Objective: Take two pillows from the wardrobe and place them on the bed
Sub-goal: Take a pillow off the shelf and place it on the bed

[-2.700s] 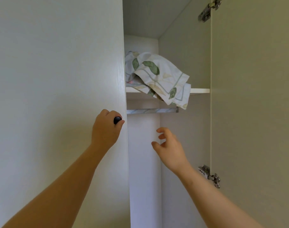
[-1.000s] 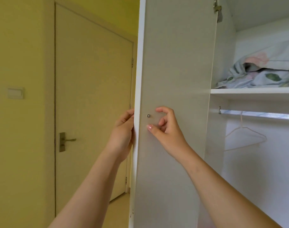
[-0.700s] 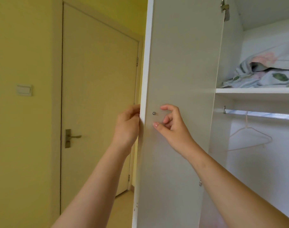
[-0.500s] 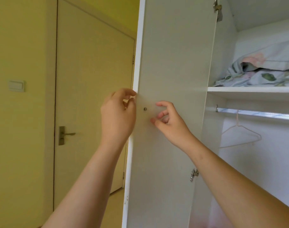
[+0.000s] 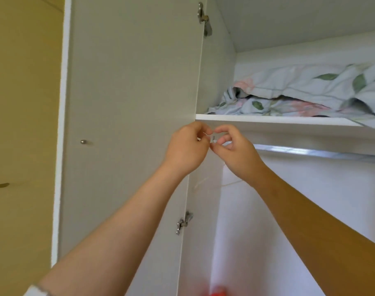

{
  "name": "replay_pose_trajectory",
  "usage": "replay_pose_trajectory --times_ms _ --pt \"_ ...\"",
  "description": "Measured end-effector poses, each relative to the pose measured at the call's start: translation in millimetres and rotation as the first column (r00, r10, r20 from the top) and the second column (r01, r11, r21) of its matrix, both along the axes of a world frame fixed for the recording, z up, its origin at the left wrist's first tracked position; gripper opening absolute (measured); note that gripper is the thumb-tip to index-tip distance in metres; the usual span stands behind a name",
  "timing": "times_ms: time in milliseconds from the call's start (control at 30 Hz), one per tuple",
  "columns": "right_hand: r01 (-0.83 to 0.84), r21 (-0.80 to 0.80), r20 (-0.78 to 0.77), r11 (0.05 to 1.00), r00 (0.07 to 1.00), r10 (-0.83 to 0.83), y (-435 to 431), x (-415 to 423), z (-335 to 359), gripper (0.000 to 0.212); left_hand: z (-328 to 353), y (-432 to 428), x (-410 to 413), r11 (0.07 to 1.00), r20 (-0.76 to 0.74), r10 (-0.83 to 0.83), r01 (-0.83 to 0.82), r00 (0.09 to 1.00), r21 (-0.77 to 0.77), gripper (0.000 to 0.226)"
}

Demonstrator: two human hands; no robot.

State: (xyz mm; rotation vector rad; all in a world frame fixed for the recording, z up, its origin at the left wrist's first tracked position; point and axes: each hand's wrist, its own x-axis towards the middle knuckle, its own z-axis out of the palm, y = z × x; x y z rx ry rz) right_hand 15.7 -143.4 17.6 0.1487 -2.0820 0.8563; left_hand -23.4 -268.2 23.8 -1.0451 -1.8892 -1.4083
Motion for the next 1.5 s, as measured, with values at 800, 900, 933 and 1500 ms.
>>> replay_pose_trajectory --times_ms 800,900,933,1500 --pt "0.819 0.304 -0.36 0.486 0.571 -0.738 235.3 52.3 132.7 0.029 132.5 287.4 -58.5 0.987 -0.374 -0.143 0.162 0.916 0.019 0.028" --pt "0.904 0.276 -0.41 0.326 0.417 -0.811 258.7 40.2 159.0 0.034 153.3 312.7 -77.5 0.992 -0.438 -0.117 0.126 0.892 -0.008 0.03" --pt "0.924 0.267 -0.424 0.275 0.369 -0.827 267.2 37.1 165.4 0.036 160.2 320.6 -84.4 0.995 -0.472 -0.099 0.099 0.876 -0.025 0.031" --pt "0.926 0.357 -0.337 -0.124 0.004 -0.941 354.8 33.7 193.0 0.04 230.6 429.6 -70.3 0.899 -0.514 -0.234 -0.018 0.825 -0.438 0.057"
